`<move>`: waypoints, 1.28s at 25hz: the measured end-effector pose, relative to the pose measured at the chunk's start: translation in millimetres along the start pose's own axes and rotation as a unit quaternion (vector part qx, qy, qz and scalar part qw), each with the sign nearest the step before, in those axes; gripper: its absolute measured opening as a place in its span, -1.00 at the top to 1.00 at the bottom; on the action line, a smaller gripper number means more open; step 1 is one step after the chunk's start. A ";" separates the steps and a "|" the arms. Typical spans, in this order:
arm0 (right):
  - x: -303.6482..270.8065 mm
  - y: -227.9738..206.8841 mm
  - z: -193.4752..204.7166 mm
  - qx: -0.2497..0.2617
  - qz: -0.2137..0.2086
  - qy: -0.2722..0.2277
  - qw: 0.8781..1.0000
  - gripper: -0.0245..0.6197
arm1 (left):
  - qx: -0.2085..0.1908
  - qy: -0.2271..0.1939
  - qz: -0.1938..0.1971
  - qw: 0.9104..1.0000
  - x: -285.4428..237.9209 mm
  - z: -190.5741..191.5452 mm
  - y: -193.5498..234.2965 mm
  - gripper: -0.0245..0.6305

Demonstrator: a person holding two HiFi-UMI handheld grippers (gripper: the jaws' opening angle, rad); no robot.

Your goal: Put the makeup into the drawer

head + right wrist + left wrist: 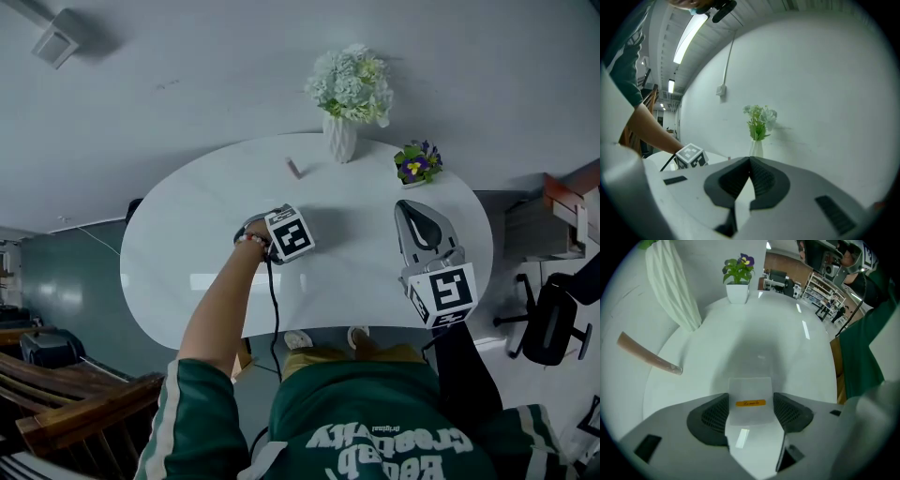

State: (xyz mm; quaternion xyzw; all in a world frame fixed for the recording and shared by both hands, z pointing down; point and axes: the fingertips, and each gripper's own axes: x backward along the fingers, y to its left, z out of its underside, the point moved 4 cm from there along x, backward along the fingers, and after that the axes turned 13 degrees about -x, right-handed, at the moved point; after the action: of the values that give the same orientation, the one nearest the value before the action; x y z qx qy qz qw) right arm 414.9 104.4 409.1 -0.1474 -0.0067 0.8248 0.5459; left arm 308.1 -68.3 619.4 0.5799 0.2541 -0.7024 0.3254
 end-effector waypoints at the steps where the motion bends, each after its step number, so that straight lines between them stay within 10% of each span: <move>1: -0.2 0.4 0.3 0.000 -0.001 0.000 1.000 0.91 | 0.001 0.005 0.001 1.000 0.1 -0.5 -1.1 0.05; 9: -4.8 4.7 -7.7 0.004 -0.011 -0.008 1.000 0.91 | 0.047 -0.045 -0.069 0.995 20.6 -4.7 -2.5 0.06; 14: -11.0 14.7 -18.4 0.006 -0.024 -0.022 0.999 0.91 | 0.117 -0.112 -0.199 0.966 72.2 -11.5 5.4 0.06; 18: -16.5 24.8 -31.7 0.011 -0.037 -0.035 0.999 0.91 | 0.176 -0.174 -0.283 0.927 121.1 -16.2 6.2 0.06; 32: -17.9 61.8 -60.2 0.039 -0.073 -0.066 0.994 0.91 | 0.328 -0.331 -0.476 0.746 248.3 5.7 -33.3 0.06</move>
State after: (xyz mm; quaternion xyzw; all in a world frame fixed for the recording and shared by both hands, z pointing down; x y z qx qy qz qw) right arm 381.0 54.3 345.0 -0.0703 -0.0209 0.7905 0.6081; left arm 250.6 -90.9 376.6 0.1859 0.1274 -0.9541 -0.1973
